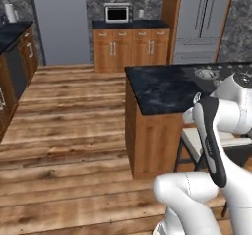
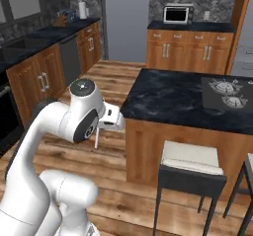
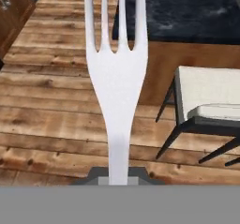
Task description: Take the fork and place it on the left side of the plate. Then take the spoon and place it on the right side of the plate. Make sure they're directly next to the plate.
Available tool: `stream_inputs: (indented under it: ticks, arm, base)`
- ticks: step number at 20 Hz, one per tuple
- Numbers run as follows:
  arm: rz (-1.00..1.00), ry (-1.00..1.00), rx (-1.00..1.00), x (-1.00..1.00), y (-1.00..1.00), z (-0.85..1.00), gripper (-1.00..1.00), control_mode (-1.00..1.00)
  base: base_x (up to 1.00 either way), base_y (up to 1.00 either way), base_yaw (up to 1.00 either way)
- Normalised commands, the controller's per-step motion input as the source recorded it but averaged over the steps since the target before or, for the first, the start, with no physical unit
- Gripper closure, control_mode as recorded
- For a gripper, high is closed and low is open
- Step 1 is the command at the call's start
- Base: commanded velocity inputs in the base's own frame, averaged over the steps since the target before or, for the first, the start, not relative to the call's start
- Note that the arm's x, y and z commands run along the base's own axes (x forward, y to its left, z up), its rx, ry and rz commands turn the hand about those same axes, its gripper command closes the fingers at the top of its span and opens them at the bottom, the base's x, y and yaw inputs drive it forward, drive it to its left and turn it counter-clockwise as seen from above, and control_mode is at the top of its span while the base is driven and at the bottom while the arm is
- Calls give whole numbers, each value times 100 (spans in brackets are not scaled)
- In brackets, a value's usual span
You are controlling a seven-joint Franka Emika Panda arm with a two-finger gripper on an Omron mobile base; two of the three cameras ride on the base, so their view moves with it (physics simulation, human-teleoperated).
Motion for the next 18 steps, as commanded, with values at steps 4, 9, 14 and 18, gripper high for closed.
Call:
stream_inputs:
  ticks: [4, 9, 14, 18]
  arm:
    - [0, 0, 0, 0, 0, 0, 100, 100]
    - [0, 0, 0, 0, 0, 0, 100, 100]
    - [0, 0, 0, 0, 0, 0, 100, 100]
    - [0, 0, 0, 0, 0, 0, 100, 100]
  base:
    - [47, -91, -17]
    - [23, -100, -7]
    - [6, -100, -1]
    - [9, -100, 0]
